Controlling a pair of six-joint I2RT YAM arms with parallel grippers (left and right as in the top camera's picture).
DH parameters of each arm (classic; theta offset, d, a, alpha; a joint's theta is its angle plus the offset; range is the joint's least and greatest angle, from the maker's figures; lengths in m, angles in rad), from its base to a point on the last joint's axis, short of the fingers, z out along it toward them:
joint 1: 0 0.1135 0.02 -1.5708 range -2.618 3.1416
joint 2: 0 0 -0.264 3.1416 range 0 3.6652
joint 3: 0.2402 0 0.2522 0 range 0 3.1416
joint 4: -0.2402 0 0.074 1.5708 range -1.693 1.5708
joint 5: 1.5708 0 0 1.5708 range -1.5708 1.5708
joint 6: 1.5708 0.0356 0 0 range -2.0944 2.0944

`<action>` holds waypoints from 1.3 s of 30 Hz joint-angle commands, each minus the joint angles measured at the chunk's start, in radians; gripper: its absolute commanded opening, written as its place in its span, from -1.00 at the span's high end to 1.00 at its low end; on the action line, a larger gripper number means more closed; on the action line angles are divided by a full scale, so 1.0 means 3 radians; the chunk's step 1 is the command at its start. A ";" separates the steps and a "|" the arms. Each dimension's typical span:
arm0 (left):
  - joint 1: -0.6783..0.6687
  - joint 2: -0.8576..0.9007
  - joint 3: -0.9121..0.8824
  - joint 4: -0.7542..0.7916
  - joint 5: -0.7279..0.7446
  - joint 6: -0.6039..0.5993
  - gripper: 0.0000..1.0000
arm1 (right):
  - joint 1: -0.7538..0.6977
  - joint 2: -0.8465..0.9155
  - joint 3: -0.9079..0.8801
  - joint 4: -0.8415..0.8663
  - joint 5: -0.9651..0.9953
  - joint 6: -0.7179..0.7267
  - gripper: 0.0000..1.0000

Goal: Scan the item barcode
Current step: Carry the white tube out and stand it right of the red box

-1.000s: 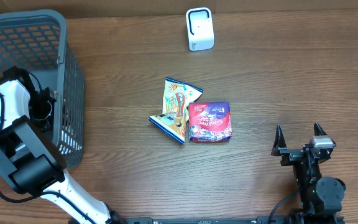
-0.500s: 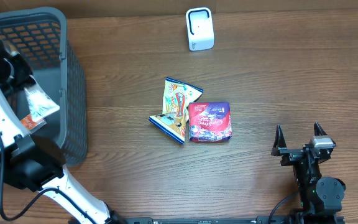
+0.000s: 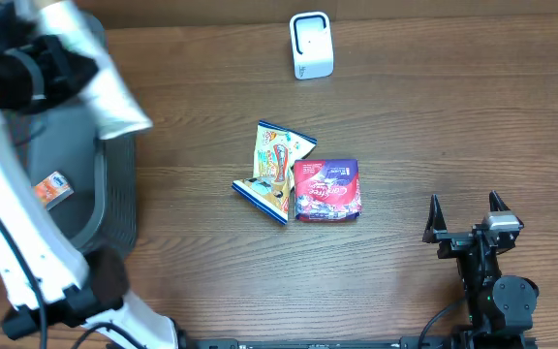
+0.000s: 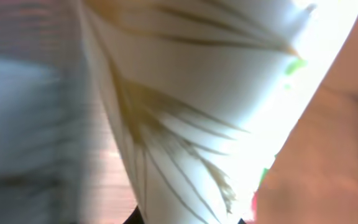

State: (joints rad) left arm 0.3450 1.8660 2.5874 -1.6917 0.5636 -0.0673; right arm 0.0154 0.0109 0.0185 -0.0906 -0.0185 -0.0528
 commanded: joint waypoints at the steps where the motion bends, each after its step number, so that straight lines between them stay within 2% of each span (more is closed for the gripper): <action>1: -0.0636 -0.0183 0.0108 0.0008 0.0425 0.0102 0.92 | 0.0008 -0.0023 -0.0033 0.0020 0.0020 -0.0013 -1.00; 3: -0.1052 -0.0149 0.0092 0.0008 0.0327 0.0076 0.91 | 0.0008 -0.0023 -0.0033 0.0020 0.0022 -0.0013 -1.00; 6: -0.1722 -0.0006 0.0055 0.0013 -0.0080 -0.0098 0.92 | 0.0008 -0.0023 -0.0033 0.0019 0.0020 -0.0014 -1.00; 9: -0.2190 0.0192 0.0055 0.0109 -0.0356 -0.0315 0.92 | 0.0008 -0.0023 -0.0033 0.0020 0.0022 -0.0014 -1.00; 15: -0.2889 0.0760 0.0055 0.0626 -0.0575 -0.0824 0.91 | 0.0008 -0.0023 -0.0033 0.0020 0.0020 -0.0013 -1.00; 19: -0.3173 0.1188 0.0055 0.0891 -0.0594 -0.1237 0.92 | 0.0008 -0.0023 -0.0033 0.0020 0.0022 -0.0014 -1.00; 29: -0.3463 0.2054 0.0055 0.0992 -0.0593 -0.1612 0.92 | 0.0008 -0.0023 -0.0033 0.0020 0.0022 -0.0013 -1.00; 35: -0.3508 0.2199 0.0055 0.0996 -0.0598 -0.1651 0.92 | 0.0008 -0.0023 -0.0033 0.0019 0.0022 -0.0013 -1.00; 39: -0.3515 0.2269 0.0043 0.1035 -0.0598 -0.1958 0.92 | 0.0008 -0.0023 -0.0033 0.0020 0.0020 -0.0013 -1.00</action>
State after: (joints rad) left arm -0.6994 2.5397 2.5931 -1.3918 0.3763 -0.5640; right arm 0.0154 0.0113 0.0185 -0.0902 -0.0185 -0.0528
